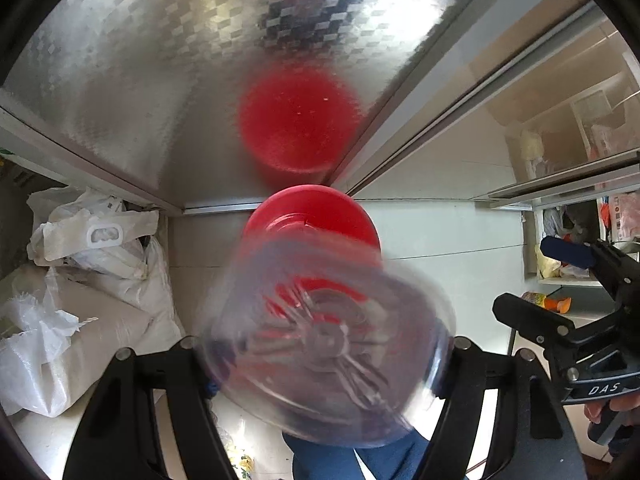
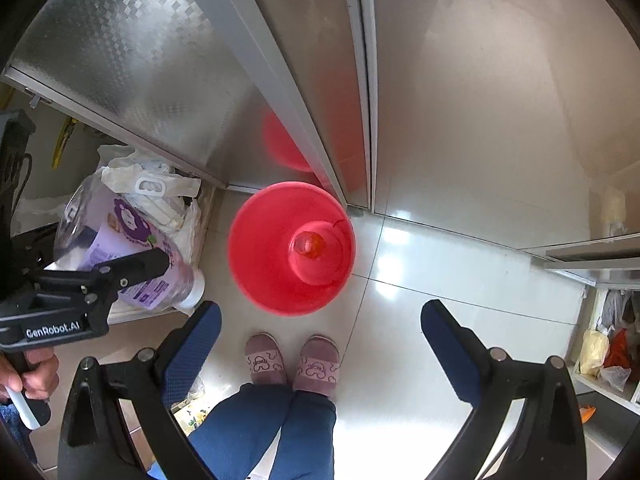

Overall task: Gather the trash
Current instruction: 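Open the left tool over the red bucket to drop the bottle, then raise both open tools back up to the counter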

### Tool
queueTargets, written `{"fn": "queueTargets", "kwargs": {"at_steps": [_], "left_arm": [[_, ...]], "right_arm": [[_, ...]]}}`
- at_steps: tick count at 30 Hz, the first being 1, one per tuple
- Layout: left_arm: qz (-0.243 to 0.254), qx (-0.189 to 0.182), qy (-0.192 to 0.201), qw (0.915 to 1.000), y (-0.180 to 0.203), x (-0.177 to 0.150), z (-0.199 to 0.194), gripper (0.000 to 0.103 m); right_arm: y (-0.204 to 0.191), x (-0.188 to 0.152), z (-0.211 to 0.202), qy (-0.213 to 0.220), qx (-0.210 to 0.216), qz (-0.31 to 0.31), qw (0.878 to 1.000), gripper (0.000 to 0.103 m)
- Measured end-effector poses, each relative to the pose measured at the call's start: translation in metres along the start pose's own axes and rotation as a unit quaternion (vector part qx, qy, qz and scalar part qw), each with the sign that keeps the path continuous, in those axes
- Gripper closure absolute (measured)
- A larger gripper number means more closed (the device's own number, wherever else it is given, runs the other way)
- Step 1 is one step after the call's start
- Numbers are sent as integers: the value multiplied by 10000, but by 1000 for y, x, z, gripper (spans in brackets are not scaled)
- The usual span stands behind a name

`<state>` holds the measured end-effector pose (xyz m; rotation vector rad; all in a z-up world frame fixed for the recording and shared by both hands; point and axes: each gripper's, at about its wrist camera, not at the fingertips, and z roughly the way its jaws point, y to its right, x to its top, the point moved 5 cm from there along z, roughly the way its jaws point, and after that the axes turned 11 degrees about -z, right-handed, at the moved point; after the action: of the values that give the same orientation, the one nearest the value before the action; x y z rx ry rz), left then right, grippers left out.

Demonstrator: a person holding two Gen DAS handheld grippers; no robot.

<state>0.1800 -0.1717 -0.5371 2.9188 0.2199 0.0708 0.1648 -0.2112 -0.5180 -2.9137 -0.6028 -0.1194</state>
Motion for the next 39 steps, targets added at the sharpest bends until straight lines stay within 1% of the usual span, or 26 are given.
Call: {"fn": "queueTargets", "kwargs": {"at_steps": [3,6,8,15,17,20,23,24,26,28,30,31,33,36,39], "left_arm": [[-38,18,-93,9999,2,2,3,31],[-111,135,-112,9998,2,1,-1,31],[-91,45,-116,9999,5,1,-8,31],[-30,49,79,10000,1,1,-36,30],[-29,46,146,9999,1,-1,-46,25],[-65,-57,280,9996,-2,-2,-67,23],[-190,-217,356,9990,-6,-5,-96,18],[-201,-211,434,9986,-8,-5,-107,18],[-201,-122,675,9974,-8,-8,-136,13],[-217,-124,824,9963,-5,-13,-164,12],[-239,-200,825,9961,-3,-16,-189,6],[-256,-201,892,9955,-3,-17,-203,0],[-312,-152,1033,9940,-2,-21,-230,0],[-437,-265,1137,9922,2,-27,-269,0],[-511,-248,1265,9903,9,-31,-303,0]], "right_arm": [[-2,3,0,10,-6,-48,10000,3],[-4,4,0,-14,42,-64,10000,3],[-5,4,-4,-21,74,-77,9999,3],[-14,5,-23,108,85,-156,9998,3],[-17,5,-31,152,98,-170,9997,3],[-23,6,-44,139,128,-243,9995,3],[-29,6,-67,181,127,-286,9993,3],[-31,6,-77,336,112,-296,9989,3],[-36,6,-101,435,142,-314,9985,3],[-43,7,-122,526,222,-323,9978,3],[-51,8,-145,604,273,-327,9973,3],[-55,9,-157,642,306,-351,9968,3],[-63,9,-181,740,310,-403,9960,3],[-74,9,-213,767,337,-522,9951,3],[-85,11,-245,884,286,-713,9931,3]]}}
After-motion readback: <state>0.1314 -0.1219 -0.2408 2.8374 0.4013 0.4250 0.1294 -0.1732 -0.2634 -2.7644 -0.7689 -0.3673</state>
